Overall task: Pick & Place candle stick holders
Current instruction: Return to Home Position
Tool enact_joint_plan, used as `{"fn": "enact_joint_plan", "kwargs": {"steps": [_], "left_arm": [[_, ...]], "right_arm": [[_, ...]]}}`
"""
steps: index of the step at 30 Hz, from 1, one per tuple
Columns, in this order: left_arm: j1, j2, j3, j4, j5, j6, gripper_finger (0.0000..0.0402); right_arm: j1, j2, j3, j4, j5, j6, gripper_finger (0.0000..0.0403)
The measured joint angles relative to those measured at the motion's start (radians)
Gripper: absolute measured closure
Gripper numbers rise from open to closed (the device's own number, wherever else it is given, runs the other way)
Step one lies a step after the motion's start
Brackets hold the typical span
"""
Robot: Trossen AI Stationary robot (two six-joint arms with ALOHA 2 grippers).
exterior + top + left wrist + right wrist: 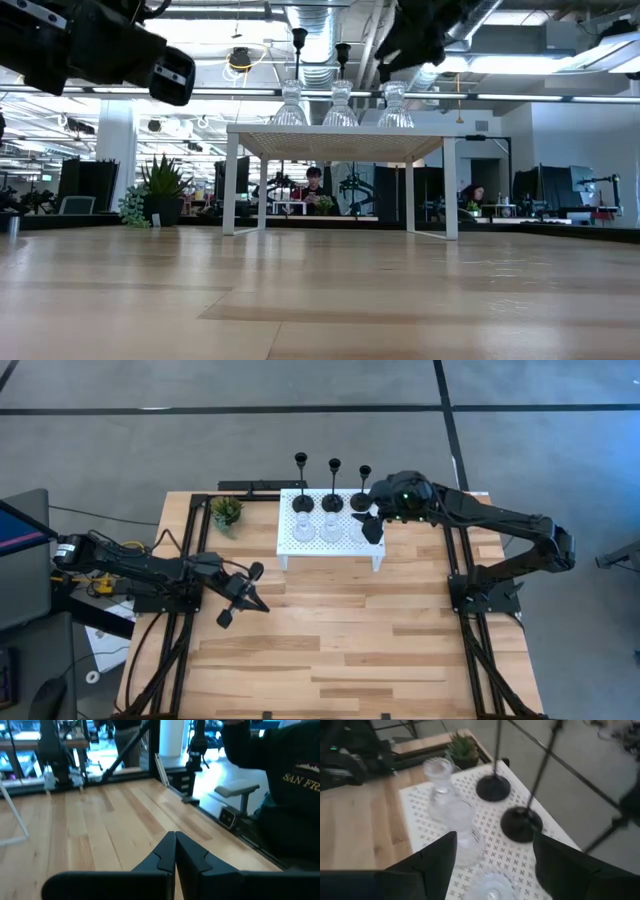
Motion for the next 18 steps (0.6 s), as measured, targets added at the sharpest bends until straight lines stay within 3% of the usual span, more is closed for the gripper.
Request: {"fn": "enact_joint_plan", "kwargs": {"steps": [3, 6, 13, 18], "left_arm": [[0.0, 0.0, 0.0, 0.044, 0.0, 0.0, 0.0394], [0.0, -0.007, 0.0, 0.048, 0.0, -0.009, 0.0394], [0.0, -0.035, 0.0, 0.046, -0.008, -0.026, 0.0394], [0.0, -0.063, 0.0, 0.047, -0.03, -0.026, 0.0394]], "right_arm": [[0.028, -0.01, 0.027, -0.005, -0.003, -0.037, 0.0161], [0.06, -0.026, 0.031, -0.01, -0.006, -0.079, 0.0204], [0.095, -0.032, 0.03, -0.127, -0.004, -0.134, 0.0385], [0.137, -0.032, 0.03, -0.157, 0.027, -0.119, 0.039]]}}
